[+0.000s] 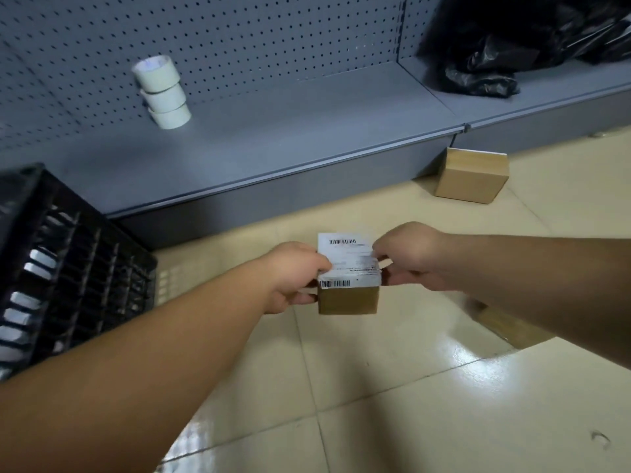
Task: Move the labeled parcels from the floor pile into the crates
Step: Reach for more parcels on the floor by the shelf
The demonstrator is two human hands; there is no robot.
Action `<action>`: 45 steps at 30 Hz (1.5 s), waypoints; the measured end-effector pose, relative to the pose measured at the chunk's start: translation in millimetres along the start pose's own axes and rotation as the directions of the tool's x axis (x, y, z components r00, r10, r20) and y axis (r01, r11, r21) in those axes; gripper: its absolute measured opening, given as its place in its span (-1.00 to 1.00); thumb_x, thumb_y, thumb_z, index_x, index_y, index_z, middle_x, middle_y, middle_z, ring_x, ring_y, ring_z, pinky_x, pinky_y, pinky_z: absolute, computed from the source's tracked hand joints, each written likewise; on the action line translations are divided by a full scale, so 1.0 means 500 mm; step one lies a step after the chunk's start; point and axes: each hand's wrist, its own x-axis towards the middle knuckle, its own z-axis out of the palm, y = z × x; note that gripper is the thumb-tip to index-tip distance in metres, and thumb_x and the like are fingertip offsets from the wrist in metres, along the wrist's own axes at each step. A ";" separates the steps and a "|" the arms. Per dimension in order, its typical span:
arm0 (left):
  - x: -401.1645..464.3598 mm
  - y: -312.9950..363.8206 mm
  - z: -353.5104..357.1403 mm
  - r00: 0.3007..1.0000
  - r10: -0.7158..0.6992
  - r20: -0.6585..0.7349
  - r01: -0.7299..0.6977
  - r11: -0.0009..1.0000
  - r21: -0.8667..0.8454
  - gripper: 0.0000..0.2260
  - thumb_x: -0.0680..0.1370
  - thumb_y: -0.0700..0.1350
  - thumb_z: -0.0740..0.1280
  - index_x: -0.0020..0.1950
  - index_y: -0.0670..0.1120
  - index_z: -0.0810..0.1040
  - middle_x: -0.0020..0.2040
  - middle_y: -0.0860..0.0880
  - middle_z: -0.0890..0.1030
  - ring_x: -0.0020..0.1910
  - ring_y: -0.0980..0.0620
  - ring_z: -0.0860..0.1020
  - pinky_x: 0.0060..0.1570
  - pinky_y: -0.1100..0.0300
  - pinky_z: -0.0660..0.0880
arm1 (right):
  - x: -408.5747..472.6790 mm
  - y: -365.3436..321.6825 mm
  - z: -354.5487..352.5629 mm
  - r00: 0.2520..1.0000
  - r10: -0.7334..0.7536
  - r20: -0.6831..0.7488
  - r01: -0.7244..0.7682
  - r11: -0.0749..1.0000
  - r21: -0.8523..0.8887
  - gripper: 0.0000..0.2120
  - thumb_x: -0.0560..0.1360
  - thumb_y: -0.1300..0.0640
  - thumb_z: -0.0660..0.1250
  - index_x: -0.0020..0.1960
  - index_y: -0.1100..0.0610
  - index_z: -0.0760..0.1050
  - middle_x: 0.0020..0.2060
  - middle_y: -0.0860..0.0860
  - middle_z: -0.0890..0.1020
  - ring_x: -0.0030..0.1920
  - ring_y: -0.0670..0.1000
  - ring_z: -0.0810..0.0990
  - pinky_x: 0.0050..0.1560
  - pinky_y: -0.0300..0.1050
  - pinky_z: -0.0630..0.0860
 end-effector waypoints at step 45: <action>-0.378 -0.195 -0.935 0.712 0.205 -0.671 -0.323 0.945 -0.055 -0.91 0.53 -0.16 0.41 -0.06 0.01 0.68 0.03 -0.09 0.73 0.05 -0.10 0.70 0.07 -0.09 0.67 | -0.279 -0.444 0.898 0.788 -0.424 0.446 0.448 0.892 0.056 -0.79 0.62 -0.01 0.24 0.14 0.05 0.57 -0.28 -0.07 0.71 -0.27 -0.04 0.64 -0.08 -0.10 0.57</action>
